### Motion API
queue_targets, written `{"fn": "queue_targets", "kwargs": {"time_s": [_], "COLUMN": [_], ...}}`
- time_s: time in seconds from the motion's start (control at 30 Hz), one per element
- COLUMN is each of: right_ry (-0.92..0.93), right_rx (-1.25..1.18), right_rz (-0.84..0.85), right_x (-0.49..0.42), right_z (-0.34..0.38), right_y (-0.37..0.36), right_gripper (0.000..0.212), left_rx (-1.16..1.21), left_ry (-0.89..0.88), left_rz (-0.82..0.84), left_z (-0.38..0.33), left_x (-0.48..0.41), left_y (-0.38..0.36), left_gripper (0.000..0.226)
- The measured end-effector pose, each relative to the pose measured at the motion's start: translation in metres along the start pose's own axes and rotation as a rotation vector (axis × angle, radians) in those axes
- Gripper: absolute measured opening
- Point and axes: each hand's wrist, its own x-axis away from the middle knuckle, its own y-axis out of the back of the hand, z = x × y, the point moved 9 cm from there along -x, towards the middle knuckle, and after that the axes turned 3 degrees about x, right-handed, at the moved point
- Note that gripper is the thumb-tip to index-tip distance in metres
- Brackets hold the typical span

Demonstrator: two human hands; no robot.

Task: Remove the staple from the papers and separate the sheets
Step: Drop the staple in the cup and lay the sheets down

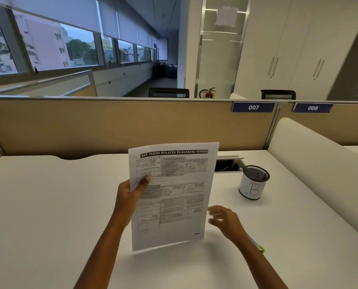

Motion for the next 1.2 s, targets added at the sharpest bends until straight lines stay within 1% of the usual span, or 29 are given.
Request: {"fn": "queue_targets", "kwargs": {"time_s": [0.07,0.1,0.13,0.2,0.27,0.3,0.33,0.37,0.4,0.43,0.53,0.57,0.63,0.7,0.73,0.8,0.83,0.93,1.0,1.07,1.2], "right_ry": [-0.161,-0.264,-0.358,-0.456,-0.438,-0.426,-0.436,-0.469,-0.511,-0.537,-0.590,-0.607,-0.650,-0.642,-0.623,-0.581,-0.565,-0.595,-0.593,-0.550,-0.564], "right_rx": [0.359,0.511,0.604,0.657,0.663,0.650,0.610,0.530,0.394,0.208,-0.421,-0.617,-0.944,-1.205,-1.289,-1.401,-1.436,-1.461,-1.519,-1.569,-1.578], "right_rz": [-0.049,-0.043,-0.016,0.049,0.060,0.062,0.070,0.085,0.096,0.099,0.163,0.196,0.211,0.209,0.200,0.172,0.152,0.025,-0.020,-0.027,-0.033], "right_x": [0.002,0.006,0.012,0.023,0.026,0.027,0.028,0.028,0.031,0.033,0.039,0.041,0.044,0.038,0.034,0.026,0.024,0.020,0.017,0.018,0.023], "right_z": [-0.027,-0.041,-0.053,-0.068,-0.073,-0.074,-0.076,-0.081,-0.085,-0.084,-0.073,-0.066,-0.049,-0.032,-0.024,-0.012,-0.006,0.000,0.003,0.012,0.015], "right_y": [0.021,0.030,0.036,0.039,0.039,0.040,0.041,0.041,0.041,0.040,0.017,0.008,-0.006,-0.013,-0.015,-0.013,-0.011,-0.008,-0.008,-0.009,-0.015], "right_gripper": [0.040,0.046,0.050,0.048,0.027,0.020,0.021,0.028,0.036,0.036,0.018,0.018,0.018,0.014,0.021,0.043,0.045,0.019,0.025,0.025,0.026], "left_rx": [-0.003,-0.002,0.001,0.008,0.032,0.047,0.054,0.056,0.056,0.060,0.078,0.083,0.085,0.069,0.055,0.031,0.025,0.024,0.018,0.017,0.013], "left_ry": [-0.012,-0.021,-0.014,-0.002,0.021,0.034,0.055,0.074,0.099,0.115,0.137,0.133,0.132,0.129,0.126,0.120,0.118,0.117,0.119,0.116,0.112], "left_rz": [-0.018,-0.019,-0.024,-0.030,-0.029,-0.026,-0.015,0.000,0.020,0.036,0.049,0.044,0.036,0.029,0.026,0.016,0.009,-0.010,-0.018,-0.019,-0.010], "left_z": [-0.003,-0.002,-0.001,0.004,0.009,0.010,0.010,0.011,0.011,0.011,0.008,0.007,0.006,0.005,0.004,0.003,0.004,0.006,0.007,0.006,0.004], "left_x": [-0.001,-0.001,-0.001,-0.002,-0.001,-0.001,0.000,0.000,0.000,0.000,0.000,0.000,0.001,0.001,0.001,0.002,0.002,0.004,0.005,0.007,0.008], "left_y": [-0.002,-0.002,-0.002,-0.002,-0.003,-0.004,-0.006,-0.008,-0.010,-0.012,-0.014,-0.014,-0.015,-0.015,-0.016,-0.016,-0.015,-0.014,-0.015,-0.015,-0.017], "left_gripper": [0.015,0.015,0.014,0.013,0.012,0.012,0.013,0.013,0.013,0.013,0.012,0.011,0.010,0.010,0.010,0.009,0.009,0.008,0.008,0.008,0.008]}}
